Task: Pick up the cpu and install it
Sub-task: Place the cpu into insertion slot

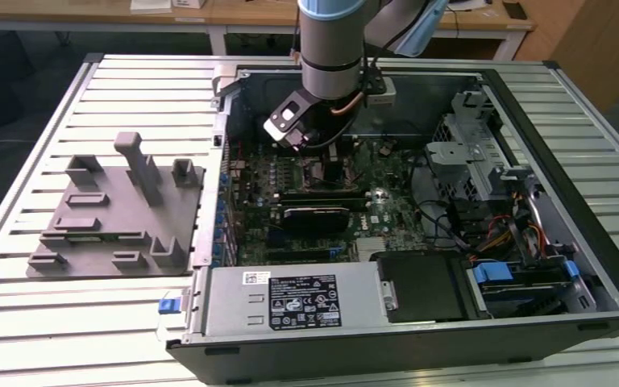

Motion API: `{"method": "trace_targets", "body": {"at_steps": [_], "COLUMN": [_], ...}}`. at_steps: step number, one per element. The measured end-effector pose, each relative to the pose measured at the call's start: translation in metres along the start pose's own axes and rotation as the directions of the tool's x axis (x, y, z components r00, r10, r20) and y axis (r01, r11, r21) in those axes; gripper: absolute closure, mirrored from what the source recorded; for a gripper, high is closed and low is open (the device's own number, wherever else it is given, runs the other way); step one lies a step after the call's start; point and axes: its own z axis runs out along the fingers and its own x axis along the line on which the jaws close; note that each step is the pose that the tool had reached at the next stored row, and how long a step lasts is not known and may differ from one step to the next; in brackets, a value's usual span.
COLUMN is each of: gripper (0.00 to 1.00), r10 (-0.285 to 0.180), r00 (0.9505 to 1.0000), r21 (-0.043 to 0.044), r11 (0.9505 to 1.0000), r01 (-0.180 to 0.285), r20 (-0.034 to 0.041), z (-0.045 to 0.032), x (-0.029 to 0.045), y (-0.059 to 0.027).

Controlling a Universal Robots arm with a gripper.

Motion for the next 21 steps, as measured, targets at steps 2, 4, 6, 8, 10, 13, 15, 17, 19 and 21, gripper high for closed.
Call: {"method": "trace_targets", "body": {"at_steps": [2, 4, 6, 8, 10, 13, 15, 17, 19, 21], "gripper": [0.39, 0.33, 0.33, 0.33, 0.33, 0.33, 0.33, 0.33, 0.33, 0.33], "r10": [0.000, 0.000, 0.000, 0.000, 0.000, 0.000, 0.000, 0.000, 0.000, 0.000], "r00": [1.0000, 1.0000, 1.0000, 1.0000, 1.0000, 1.0000, 1.0000, 1.0000, 1.0000, 1.0000], "r21": [0.0000, 0.0001, 0.0001, 0.0000, 0.0000, -0.0002, 0.0000, 0.0001, 0.0002, 0.0000], "r11": [1.0000, 1.0000, 1.0000, 1.0000, 1.0000, 1.0000, 1.0000, 1.0000, 1.0000, 1.0000], "r01": [0.000, 0.000, 0.000, 0.000, 0.000, 0.000, 0.000, 0.000, 0.000, 0.000], "r20": [0.0002, 0.0002, 0.0003, 0.0003, 0.0002, -0.0002, 0.0002, 0.0003, 0.0005, 0.0001], "z": [0.0000, 0.0000, 0.0000, -0.0014, -0.0040, -0.0048, -0.0051, -0.0054, -0.0067, -0.0067], "x": [0.0000, -0.0001, -0.0001, -0.0001, -0.0001, 0.0000, -0.0001, -0.0001, -0.0002, -0.0001], "y": [0.0000, 0.0000, 0.0000, 0.0000, 0.0002, 0.0003, 0.0003, 0.0003, 0.0004, 0.0004]}}
